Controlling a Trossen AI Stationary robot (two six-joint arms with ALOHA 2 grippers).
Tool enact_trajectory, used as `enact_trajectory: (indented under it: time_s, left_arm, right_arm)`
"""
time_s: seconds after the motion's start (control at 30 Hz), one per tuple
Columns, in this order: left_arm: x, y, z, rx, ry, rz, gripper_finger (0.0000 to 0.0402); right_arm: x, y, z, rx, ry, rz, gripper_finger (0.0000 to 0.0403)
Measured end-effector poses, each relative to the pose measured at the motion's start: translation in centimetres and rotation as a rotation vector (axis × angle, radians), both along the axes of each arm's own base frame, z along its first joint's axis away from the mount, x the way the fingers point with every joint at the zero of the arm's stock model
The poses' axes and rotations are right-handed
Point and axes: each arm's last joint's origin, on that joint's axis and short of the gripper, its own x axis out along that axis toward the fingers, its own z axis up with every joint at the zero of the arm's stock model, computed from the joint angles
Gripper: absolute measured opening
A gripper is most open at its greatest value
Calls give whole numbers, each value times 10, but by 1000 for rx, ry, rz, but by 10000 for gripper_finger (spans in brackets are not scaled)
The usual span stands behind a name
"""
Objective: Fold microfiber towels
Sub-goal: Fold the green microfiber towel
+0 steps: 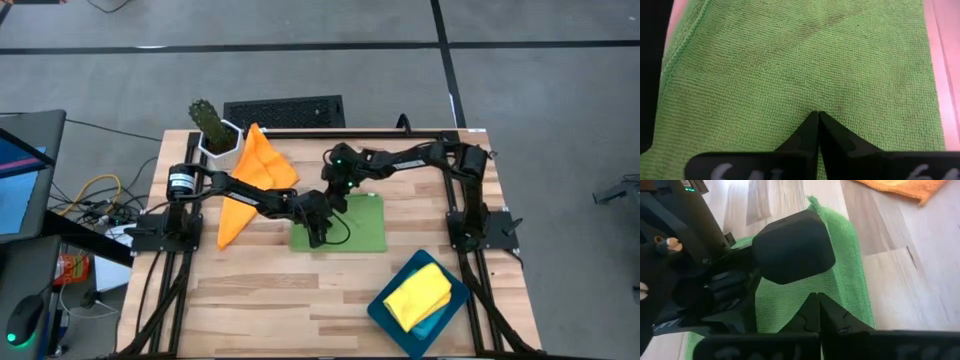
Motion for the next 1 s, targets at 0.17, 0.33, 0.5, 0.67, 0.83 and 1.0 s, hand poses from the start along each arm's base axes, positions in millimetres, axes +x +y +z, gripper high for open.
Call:
enact_trajectory:
  time_s: [0.17,0.33,0.5,0.67,0.83,1.0]
  left_arm:
    - [0,0,0,-28,-2,29,4]
    - [2,-3,1,8,-11,-13,4]
    - [3,-6,2,42,-33,-57,4]
    - [4,-6,2,46,-37,-67,4]
    - [3,-11,1,50,-30,-73,4]
    - [3,-13,1,27,-32,-67,4]
  right_arm:
    - [-5,-14,-1,-48,23,-69,11]
    - [-18,-41,4,-79,68,-246,16]
    - [-13,-22,20,8,-6,-100,12]
    - [-1,17,17,-50,0,53,12]
    - [3,26,19,-153,-5,68,13]
    - [0,13,19,-150,-13,40,11]
